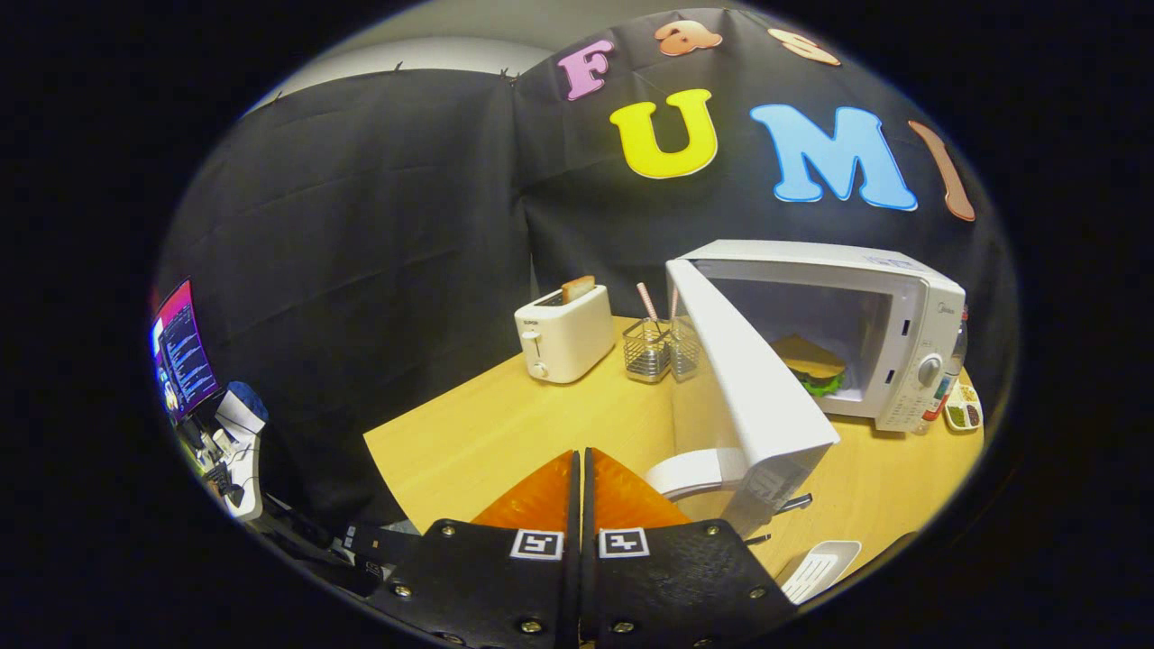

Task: Open the microwave, put the food inside, and close the microwave door.

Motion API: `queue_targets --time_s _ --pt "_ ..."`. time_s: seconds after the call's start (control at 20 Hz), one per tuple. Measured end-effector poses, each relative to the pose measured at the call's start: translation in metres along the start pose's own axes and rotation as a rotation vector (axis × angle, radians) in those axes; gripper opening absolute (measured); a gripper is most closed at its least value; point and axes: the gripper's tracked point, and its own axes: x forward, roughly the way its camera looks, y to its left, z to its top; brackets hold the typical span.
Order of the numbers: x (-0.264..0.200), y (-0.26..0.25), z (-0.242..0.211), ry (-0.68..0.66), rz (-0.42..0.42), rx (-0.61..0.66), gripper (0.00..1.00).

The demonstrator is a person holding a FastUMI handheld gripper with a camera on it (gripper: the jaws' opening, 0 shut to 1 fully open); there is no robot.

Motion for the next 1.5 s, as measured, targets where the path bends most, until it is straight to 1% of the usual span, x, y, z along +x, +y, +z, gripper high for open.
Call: queue_targets --time_s 0.15,0.65,1.0,1.5 --pt "-0.003 -0.028 0.003 -0.006 -0.064 0.016 0.00" --pt "-0.011 -0.115 0.019 -0.031 -0.234 0.096 0.00" --pt "-0.008 -0.171 0.029 -0.041 -0.326 0.134 0.00" --pt "0.012 -0.239 0.043 -0.052 -0.444 0.184 0.00"
